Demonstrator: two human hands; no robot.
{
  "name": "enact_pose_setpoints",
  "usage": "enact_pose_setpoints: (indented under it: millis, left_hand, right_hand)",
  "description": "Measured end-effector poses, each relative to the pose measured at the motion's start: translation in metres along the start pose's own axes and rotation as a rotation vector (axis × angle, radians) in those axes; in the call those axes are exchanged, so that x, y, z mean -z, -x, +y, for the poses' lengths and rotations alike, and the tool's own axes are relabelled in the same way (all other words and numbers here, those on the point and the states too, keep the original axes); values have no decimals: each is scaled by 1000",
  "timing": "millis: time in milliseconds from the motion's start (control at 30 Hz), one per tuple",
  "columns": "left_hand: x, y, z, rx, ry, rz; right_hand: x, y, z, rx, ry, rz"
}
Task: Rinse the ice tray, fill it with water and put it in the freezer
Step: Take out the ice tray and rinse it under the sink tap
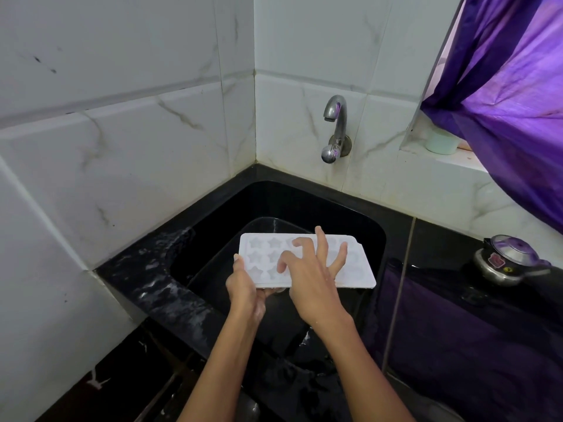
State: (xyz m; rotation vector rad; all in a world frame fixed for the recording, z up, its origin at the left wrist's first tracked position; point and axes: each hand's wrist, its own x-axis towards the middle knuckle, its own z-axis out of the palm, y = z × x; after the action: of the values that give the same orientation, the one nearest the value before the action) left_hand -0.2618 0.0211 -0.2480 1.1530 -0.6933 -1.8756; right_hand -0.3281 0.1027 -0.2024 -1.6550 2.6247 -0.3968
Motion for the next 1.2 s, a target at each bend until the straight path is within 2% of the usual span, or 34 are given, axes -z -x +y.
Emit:
enact_pose_setpoints:
  millis: [233, 800, 1033, 1200]
  left_hand:
    - [-1, -1, 0, 18, 18, 37]
    - [2, -4, 2, 22, 28, 39]
    - [3, -4, 1, 14, 26, 28]
    - [2, -5, 0, 42, 10, 33]
  right_hand:
    - [-4, -1, -6, 54, 43, -102]
    - [-10, -6, -11, 64, 74, -89]
    - [-11, -7, -13, 42, 12, -62]
    - [-14, -11, -22, 119, -51, -59]
